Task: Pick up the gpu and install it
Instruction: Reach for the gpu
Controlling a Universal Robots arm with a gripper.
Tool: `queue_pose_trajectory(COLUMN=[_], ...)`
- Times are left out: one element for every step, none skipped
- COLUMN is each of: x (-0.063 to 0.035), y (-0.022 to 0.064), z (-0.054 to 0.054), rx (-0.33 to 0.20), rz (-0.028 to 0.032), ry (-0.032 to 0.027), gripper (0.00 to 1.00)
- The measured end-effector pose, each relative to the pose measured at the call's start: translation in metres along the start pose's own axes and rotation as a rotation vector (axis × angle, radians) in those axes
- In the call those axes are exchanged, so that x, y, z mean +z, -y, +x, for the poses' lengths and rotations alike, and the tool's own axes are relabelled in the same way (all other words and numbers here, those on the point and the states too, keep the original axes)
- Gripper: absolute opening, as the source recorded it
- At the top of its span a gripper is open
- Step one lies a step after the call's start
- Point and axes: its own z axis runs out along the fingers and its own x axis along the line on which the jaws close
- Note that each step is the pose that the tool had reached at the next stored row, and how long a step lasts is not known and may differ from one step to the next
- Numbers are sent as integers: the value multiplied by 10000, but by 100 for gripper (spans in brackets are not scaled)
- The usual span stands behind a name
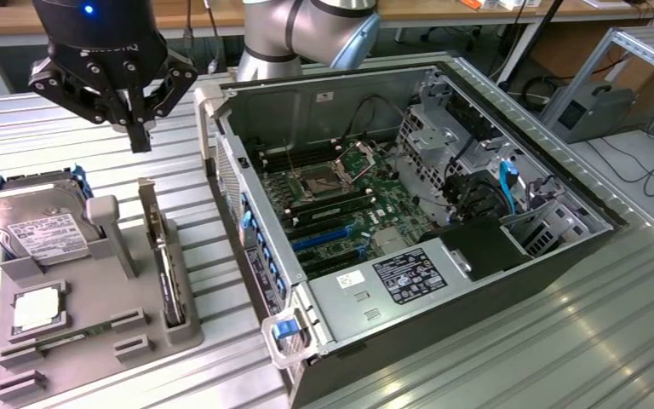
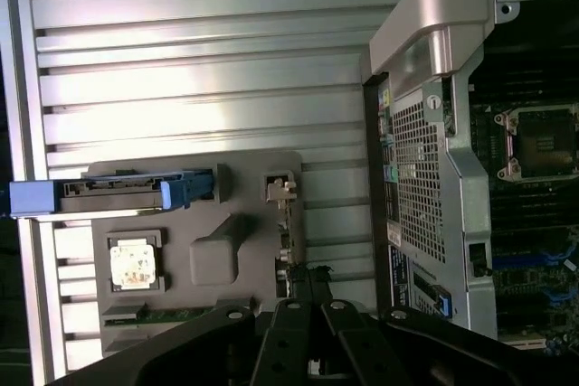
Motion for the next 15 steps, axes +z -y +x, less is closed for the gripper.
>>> queue_pose_trajectory(x=[0, 0, 0, 0, -1, -1, -2, -2, -3, -5, -5, -6, -7, -8, -8], y=[0, 0, 0, 5, 11, 22, 36, 53, 75, 94, 113, 131, 151, 178, 195], z=[0, 1, 1, 2, 1, 0, -1, -2, -2, -3, -2, -2, -1, 0, 1], rx=[1, 1, 1, 2, 2, 1, 2, 2, 2, 2, 2, 1, 1, 1, 1], rz=[0, 0, 0, -1, 0, 0, 0, -1, 0, 1, 1, 0, 0, 0, 0], ry=[0, 0, 1, 0, 0, 0, 0, 1, 0, -1, 0, 0, 0, 0, 1], gripper=[11, 11, 11, 11, 11, 11, 11, 11, 11, 11, 11, 11, 11, 11, 11])
